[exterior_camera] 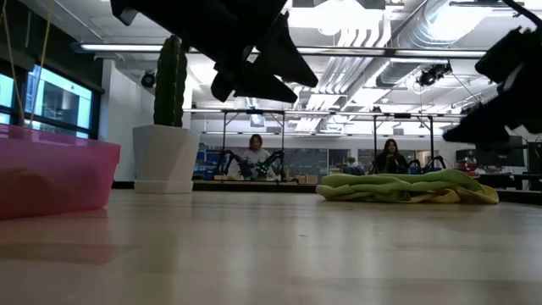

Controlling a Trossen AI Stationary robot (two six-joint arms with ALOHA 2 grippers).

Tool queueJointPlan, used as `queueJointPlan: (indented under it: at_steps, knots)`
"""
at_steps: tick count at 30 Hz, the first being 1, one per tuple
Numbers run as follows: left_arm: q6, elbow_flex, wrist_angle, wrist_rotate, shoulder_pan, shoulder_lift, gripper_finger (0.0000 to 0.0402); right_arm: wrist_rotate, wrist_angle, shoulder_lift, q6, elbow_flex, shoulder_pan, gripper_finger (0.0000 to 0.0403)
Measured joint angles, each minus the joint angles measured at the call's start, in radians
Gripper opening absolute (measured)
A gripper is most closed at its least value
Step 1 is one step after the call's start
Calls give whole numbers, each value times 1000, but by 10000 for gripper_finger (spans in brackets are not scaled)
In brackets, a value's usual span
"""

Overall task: Roll microfiber towels into tight, uniform cylinder then place into a basket
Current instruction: Roll the light green towel

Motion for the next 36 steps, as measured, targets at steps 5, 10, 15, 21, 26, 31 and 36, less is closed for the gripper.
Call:
queueJointPlan:
  at_steps: [5, 10, 15, 21, 26, 31, 36]
  knots:
    - [-2, 0, 52, 0, 0, 0, 234, 56, 150, 0, -59, 0, -11, 192]
    - [0, 0, 103, -22, 9, 0, 234, 68, 289, 0, -75, 0, -19, 192]
    - [-1, 0, 133, -41, 20, -1, 234, 90, 354, 0, -167, 0, -20, 193]
    - [-37, 0, 138, -116, 22, -1, 234, 196, 395, -1, -319, 0, -58, 192]
    - [-54, 0, 137, -161, 23, -1, 234, 201, 403, 0, -333, 8, -170, 192]
    - [-95, 0, 137, -198, 23, -1, 234, 112, 238, 0, -212, 65, -320, 193]
    - [-108, 0, 137, -251, 23, -1, 234, -26, -82, 22, -140, 194, -488, 193]
